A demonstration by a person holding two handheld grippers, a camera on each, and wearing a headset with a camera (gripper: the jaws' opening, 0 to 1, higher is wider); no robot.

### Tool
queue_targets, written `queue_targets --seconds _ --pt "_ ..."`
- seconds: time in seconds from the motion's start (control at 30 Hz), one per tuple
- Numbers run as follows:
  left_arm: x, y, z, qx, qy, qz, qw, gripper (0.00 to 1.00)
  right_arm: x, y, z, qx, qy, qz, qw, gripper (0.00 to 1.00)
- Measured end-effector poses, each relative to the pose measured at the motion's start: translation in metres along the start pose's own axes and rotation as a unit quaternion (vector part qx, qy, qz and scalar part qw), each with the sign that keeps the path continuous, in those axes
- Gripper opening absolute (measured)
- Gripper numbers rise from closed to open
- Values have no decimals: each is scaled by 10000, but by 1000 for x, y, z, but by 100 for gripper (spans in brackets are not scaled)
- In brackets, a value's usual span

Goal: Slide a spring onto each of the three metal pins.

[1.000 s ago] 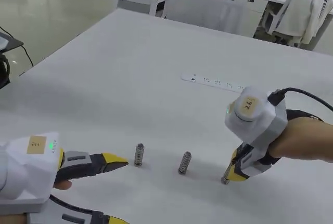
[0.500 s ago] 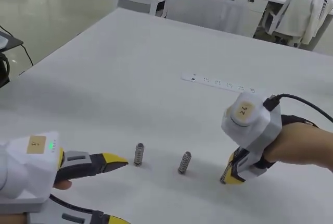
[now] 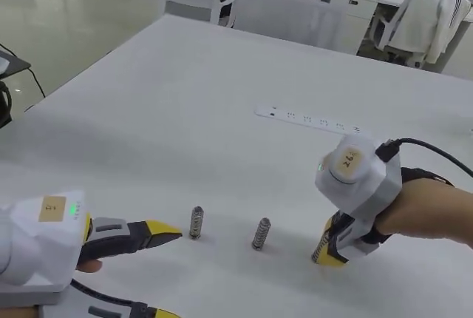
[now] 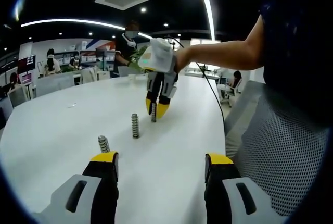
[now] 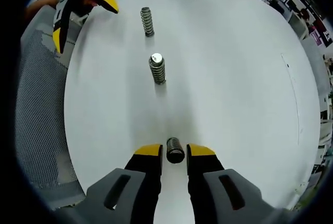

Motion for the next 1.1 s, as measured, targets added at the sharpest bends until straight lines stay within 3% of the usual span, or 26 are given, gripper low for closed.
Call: queue_targets --seconds 0.4,0.6,0.77,0.93,1.1 --pt "1 0 0 32 -28 15 10000 63 9 8 -2 -334 81 517 9981 27" --pt "1 -1 -1 70 -55 48 9999 62 18 12 -6 -587 113 970 9935 30" --pt "2 -2 0 -23 -55 88 9999 54 23 17 -9 -753 166 1259 9890 31" --pt "5 -5 0 -43 -39 158 9999 43 27 26 -14 -860 211 1380 9865 32" --pt "7 -6 -3 -21 -101 178 9998 45 33 34 -19 -943 264 1482 9841 33"
Point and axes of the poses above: the centre of the closed fingertips' face, and the gripper's own axes: x roughly backward along the fingers, z roughly to its right, y roughly out of its underside, the point moved 4 cm from there along x, roughly backward along the fingers, and after that the axes turned 13 degrees about -z, right-handed, at the moved point
